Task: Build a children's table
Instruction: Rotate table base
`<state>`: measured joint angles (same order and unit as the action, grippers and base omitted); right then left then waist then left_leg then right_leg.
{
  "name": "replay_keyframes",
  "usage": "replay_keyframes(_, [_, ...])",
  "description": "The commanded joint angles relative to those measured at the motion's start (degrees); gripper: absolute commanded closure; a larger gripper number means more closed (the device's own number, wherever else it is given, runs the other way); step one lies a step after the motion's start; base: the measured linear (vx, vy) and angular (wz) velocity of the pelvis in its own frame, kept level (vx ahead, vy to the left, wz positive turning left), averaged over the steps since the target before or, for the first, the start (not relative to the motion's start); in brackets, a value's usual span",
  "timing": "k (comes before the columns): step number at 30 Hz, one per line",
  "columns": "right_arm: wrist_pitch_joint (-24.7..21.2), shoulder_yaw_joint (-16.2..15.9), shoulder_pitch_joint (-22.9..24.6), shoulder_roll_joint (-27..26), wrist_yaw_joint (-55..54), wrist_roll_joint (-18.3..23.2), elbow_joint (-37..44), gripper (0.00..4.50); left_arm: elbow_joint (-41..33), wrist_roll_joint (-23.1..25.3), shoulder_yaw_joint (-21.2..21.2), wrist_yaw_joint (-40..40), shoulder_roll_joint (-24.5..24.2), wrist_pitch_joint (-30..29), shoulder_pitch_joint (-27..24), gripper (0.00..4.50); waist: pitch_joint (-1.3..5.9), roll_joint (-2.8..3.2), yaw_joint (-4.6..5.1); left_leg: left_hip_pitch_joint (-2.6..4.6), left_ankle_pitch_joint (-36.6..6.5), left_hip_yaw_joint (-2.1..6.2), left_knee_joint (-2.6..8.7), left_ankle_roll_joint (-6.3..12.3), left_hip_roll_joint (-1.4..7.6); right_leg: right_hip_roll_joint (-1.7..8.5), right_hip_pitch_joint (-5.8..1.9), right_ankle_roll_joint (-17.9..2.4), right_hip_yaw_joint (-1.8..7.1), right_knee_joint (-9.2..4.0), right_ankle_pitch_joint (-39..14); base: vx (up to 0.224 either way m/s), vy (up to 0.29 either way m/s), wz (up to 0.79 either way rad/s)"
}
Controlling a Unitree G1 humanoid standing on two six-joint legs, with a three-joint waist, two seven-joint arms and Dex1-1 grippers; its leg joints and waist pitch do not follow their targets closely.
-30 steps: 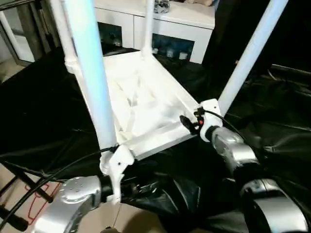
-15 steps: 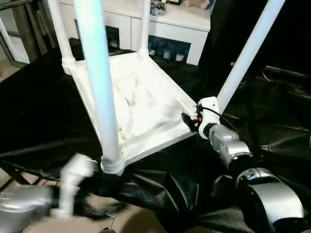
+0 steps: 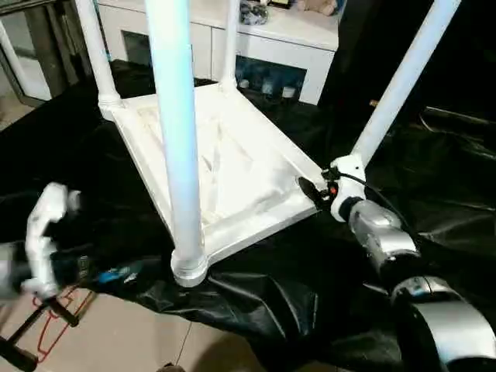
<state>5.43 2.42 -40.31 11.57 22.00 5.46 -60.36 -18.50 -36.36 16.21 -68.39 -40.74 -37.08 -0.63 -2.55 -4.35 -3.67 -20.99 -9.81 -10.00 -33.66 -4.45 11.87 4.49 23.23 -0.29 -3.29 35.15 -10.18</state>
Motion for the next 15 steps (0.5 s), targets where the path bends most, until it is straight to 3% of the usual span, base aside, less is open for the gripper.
replay_keyframes(1, [-1.25, -0.16, 1.60, 2.22, -3.63, -1.96, 1.58, 1.24, 0.60, 0.49, -3.06, 0.49, 1.42, 1.18, 2.08, 0.05, 3.00, 1.51, -0.05, 1.15, -15.92, -0.39, 4.32, -3.02, 0.83, 2.23, -1.86, -10.74, 2.37, -3.28, -10.31, 0.000, 0.000, 0.00])
replay_keyframes(2, [-1.48, 0.11, 2.97, 2.31, -3.69, -1.80, 3.69, 1.24, 1.12, 0.55, -4.34, 0.92, 3.06, 1.63, 3.81, 0.05, 2.96, 1.63, -0.14, 1.08, -15.93, -0.41, 4.34, -3.10, 0.77, 2.15, -1.96, -10.59, 2.41, -3.32, -10.29, 0.000, 0.000, 0.00])
replay_keyframes(4, [-2.30, 0.89, 5.64, 2.19, -4.35, -1.31, 8.29, 1.24, 1.63, 0.18, -6.12, 1.69, 5.71, 1.66, 6.16, 0.05, 3.05, 1.26, -0.61, 0.93, -15.68, -0.39, 4.38, -3.18, 0.82, 2.22, -2.32, -9.44, 2.49, -3.38, -10.41, 0.000, 0.000, 0.00])
replay_keyframes(7, [-3.34, 0.43, 9.55, 2.35, -6.40, -3.06, 14.12, 1.24, 2.67, 0.65, -8.97, 2.42, 8.19, 2.57, 8.60, 0.05, 3.05, 1.15, -1.06, 1.05, -15.95, -0.37, 4.36, -3.31, 0.78, 2.18, -2.19, -8.23, 2.50, -3.62, -11.83, 0.000, 0.000, 0.00])
replay_keyframes(8, [-3.67, -0.28, 12.04, 2.48, -7.29, -4.34, 17.01, 1.24, 4.49, 2.75, -10.88, 4.23, 10.51, 4.54, 10.28, 0.05, 3.04, 1.20, -0.98, 0.94, -16.21, -0.32, 4.37, -3.39, 0.76, 2.17, -2.21, -8.19, 2.50, -3.54, -12.20, 0.000, 0.000, 0.00])
replay_keyframes(9, [-3.78, -0.53, 13.99, 2.41, -8.06, -4.76, 19.25, 1.24, 6.47, 5.20, -12.78, 6.44, 12.49, 6.35, 11.81, 0.05, 2.90, 1.28, -1.26, 1.34, -16.78, -0.44, 4.40, -3.37, 0.85, 1.98, -1.88, -7.03, 2.51, -4.21, -13.39, 0.000, 0.000, 0.00])
replay_keyframes(10, [-4.05, -0.53, 15.62, 2.25, -8.76, -4.77, 20.88, 1.24, 8.77, 7.92, -14.48, 8.70, 14.68, 8.92, 13.32, 0.05, 2.76, 1.25, -1.20, 1.60, -18.56, -0.48, 4.37, -3.34, 0.82, 1.88, -1.55, -6.76, 2.64, -4.40, -14.65, 0.000, 0.000, 0.00])
replay_keyframes(12, [-5.09, -0.65, 16.72, 2.24, -9.84, -5.03, 21.68, 1.24, 10.28, 8.70, -15.35, 8.98, 16.88, 11.54, 14.34, 0.05, 3.01, 1.02, -1.02, 0.70, -18.45, -0.05, 4.62, -3.57, 0.71, 2.20, -2.43, -5.88, 2.64, -4.22, -16.55, 0.000, 0.000, 0.00])
replay_keyframes(15, [-6.95, 0.16, 17.94, 1.62, -13.69, -5.62, 22.94, 1.24, 11.99, 9.38, -16.84, 11.39, 20.06, 11.92, 16.56, 0.05, 3.02, 1.25, -0.58, 0.86, -18.40, -0.06, 4.53, -3.75, 0.66, 1.96, -2.12, -5.96, 2.68, -4.26, -15.38, 0.000, 0.000, 0.00])
